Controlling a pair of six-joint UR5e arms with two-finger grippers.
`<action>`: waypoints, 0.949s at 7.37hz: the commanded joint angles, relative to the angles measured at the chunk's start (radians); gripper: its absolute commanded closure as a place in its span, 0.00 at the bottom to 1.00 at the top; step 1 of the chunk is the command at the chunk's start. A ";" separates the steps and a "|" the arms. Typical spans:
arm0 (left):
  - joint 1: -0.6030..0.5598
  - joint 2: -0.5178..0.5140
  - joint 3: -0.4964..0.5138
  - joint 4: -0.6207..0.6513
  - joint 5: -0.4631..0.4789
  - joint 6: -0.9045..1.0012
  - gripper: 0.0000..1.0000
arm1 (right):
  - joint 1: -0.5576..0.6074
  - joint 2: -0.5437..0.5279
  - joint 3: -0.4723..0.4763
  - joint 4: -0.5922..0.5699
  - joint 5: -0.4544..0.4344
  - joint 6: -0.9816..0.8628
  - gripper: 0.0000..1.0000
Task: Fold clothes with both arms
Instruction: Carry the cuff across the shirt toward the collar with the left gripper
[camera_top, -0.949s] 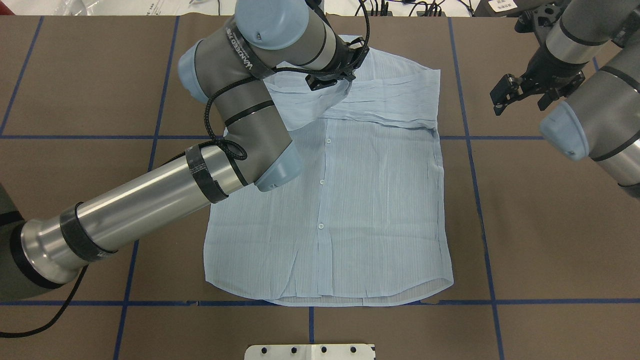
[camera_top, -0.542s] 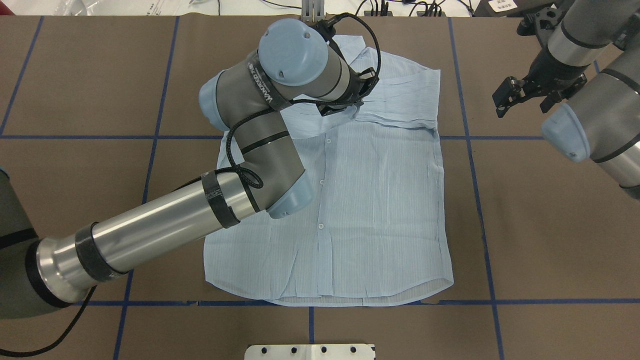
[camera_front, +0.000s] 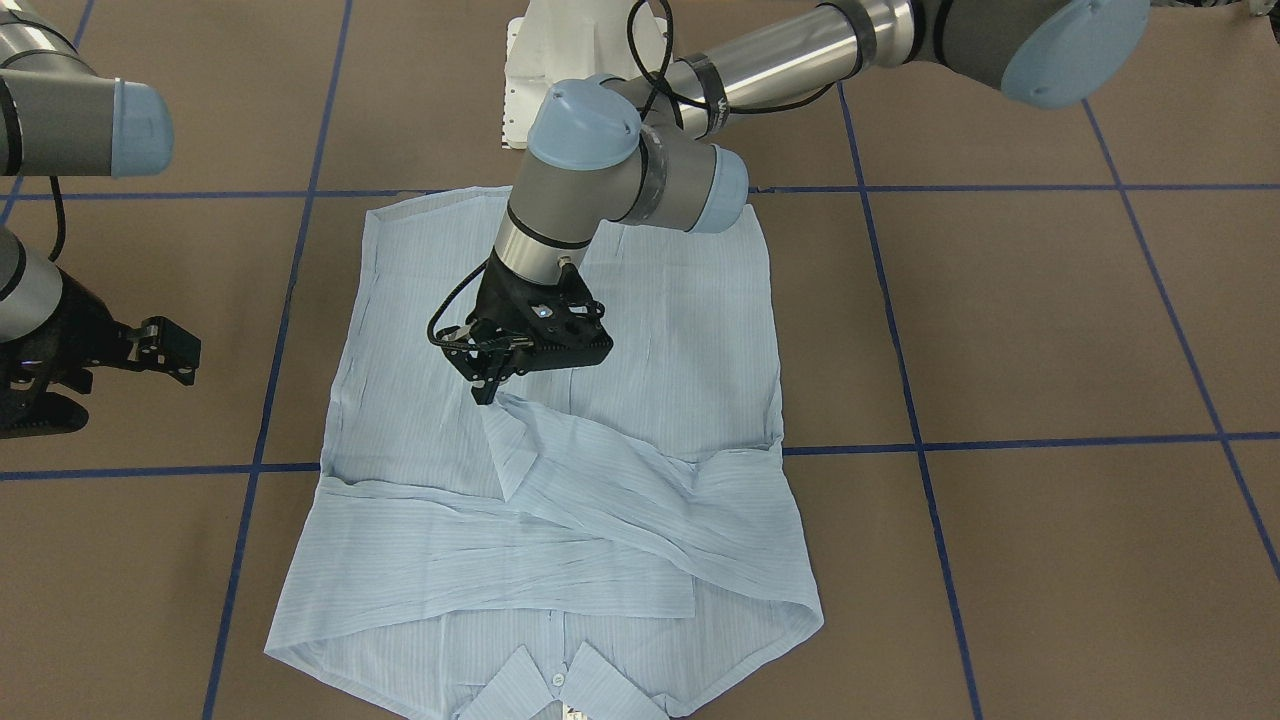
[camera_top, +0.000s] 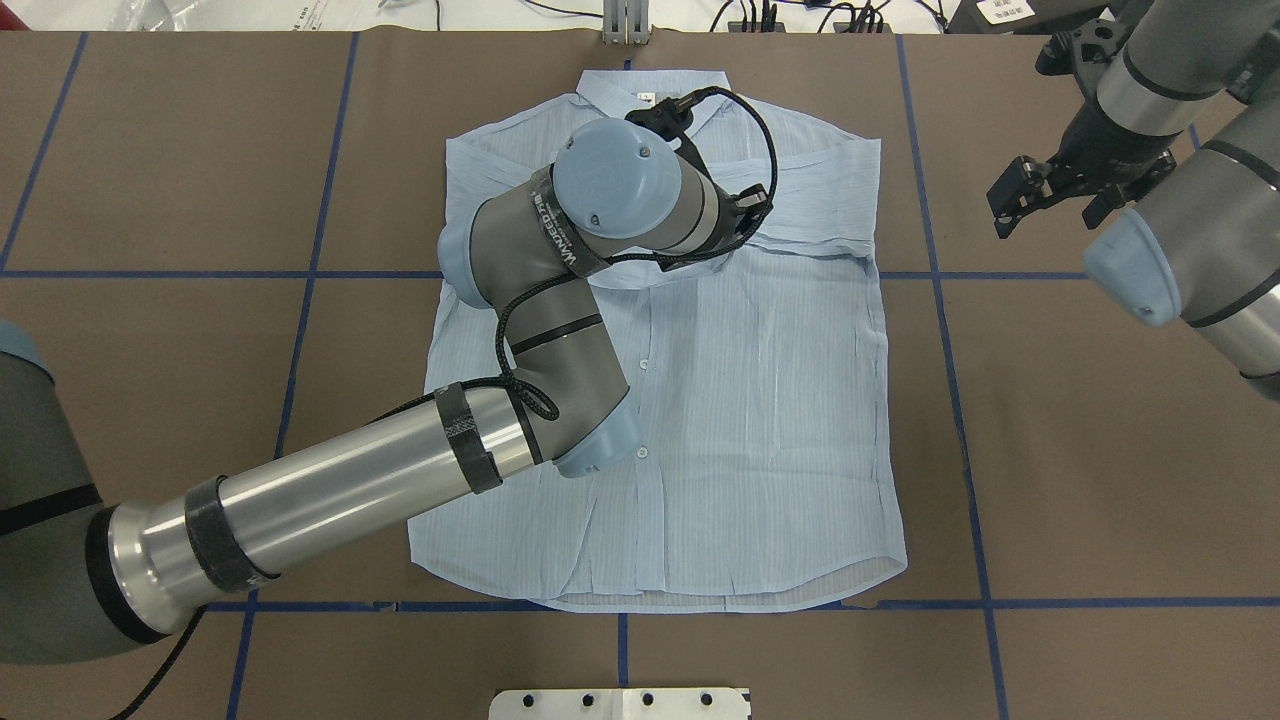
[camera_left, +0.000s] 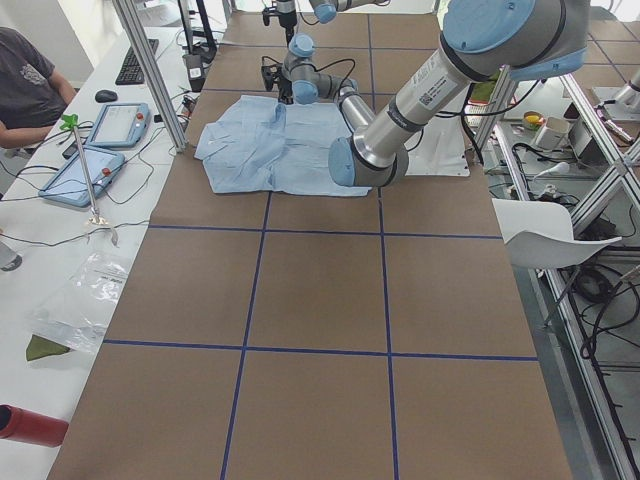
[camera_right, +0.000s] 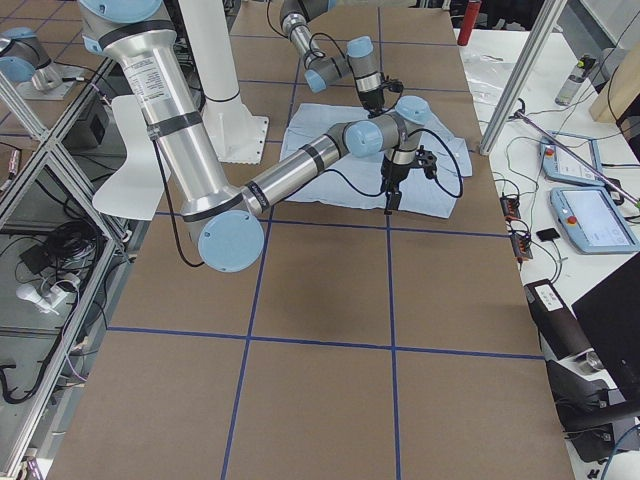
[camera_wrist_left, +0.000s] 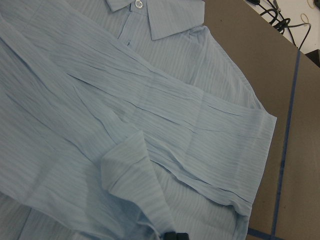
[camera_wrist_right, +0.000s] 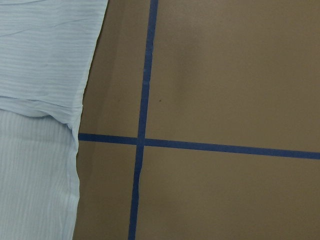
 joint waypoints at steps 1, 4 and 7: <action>0.002 -0.011 0.056 -0.061 0.042 0.000 1.00 | 0.000 0.000 0.000 0.000 0.000 0.001 0.00; 0.075 -0.090 0.149 -0.133 0.112 0.003 0.01 | 0.002 0.001 -0.003 0.000 0.000 0.001 0.00; 0.091 -0.045 0.120 -0.172 0.188 0.124 0.00 | 0.002 0.014 0.003 0.000 0.001 0.007 0.00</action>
